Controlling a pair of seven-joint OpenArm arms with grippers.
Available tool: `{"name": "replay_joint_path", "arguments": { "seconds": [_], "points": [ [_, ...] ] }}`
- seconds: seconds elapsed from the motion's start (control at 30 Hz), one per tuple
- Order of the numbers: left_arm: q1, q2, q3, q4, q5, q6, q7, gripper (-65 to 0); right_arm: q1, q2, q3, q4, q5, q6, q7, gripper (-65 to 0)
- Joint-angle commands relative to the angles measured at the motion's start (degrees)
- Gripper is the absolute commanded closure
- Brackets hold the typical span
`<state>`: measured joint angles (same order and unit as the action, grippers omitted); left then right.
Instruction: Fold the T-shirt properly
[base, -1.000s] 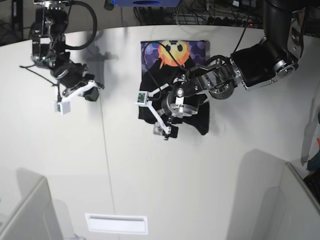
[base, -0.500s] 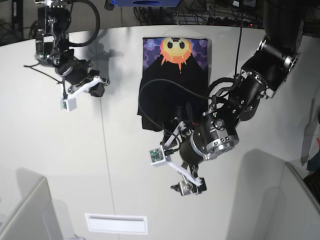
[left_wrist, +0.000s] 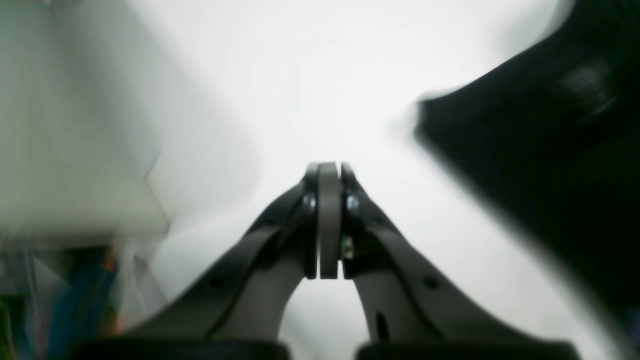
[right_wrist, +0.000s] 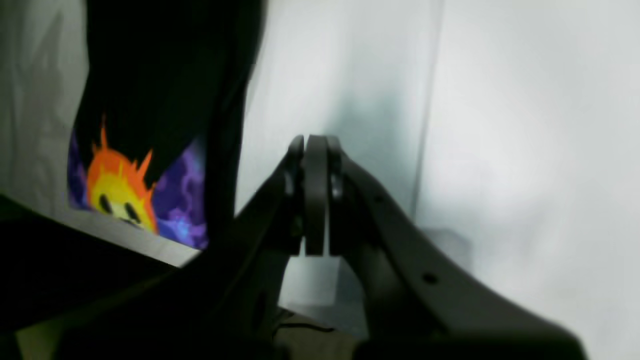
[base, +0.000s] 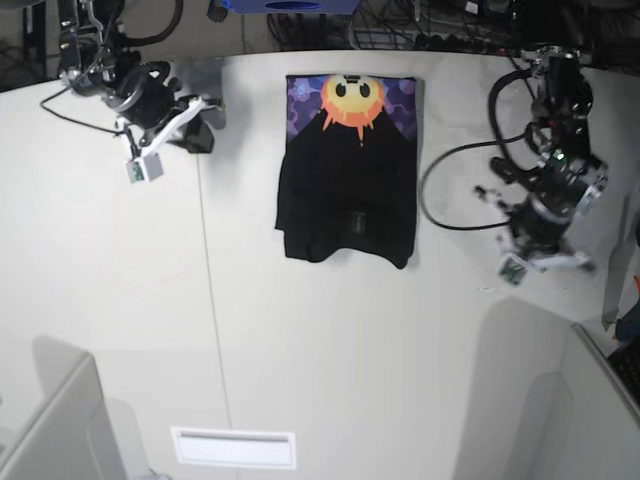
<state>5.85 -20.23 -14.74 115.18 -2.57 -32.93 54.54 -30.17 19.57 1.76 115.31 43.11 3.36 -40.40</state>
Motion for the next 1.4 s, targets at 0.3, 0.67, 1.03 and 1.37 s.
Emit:
{"name": "replay_joint_path", "arguments": {
  "seconds": [0.3, 0.67, 1.03, 1.37],
  "points": [
    [34.64, 2.6, -19.5, -1.2, -13.12, -4.83, -33.14, 0.0, -17.17, 3.24, 1.1, 0.69, -25.13, 9.35, 28.05, 0.0],
    [51.87, 16.84, -19.24, -32.58, 13.07, -4.83, -93.53, 0.0, -34.31, 0.43, 4.0, -1.42, -39.02, 9.52, 40.01, 0.0],
    [36.83, 10.78, -11.76, -84.1, 24.5, -3.42, -98.02, 0.0, -23.5, -5.99, -11.74, -28.67, -35.16, 9.52, 11.52, 0.0],
    [12.22, 7.88, 3.71, -115.18, 28.72, 14.6, -84.3, 0.0, 4.28, -17.51, -13.94, -106.12, -35.16, 9.61, 52.05, 0.0]
  ]
}}
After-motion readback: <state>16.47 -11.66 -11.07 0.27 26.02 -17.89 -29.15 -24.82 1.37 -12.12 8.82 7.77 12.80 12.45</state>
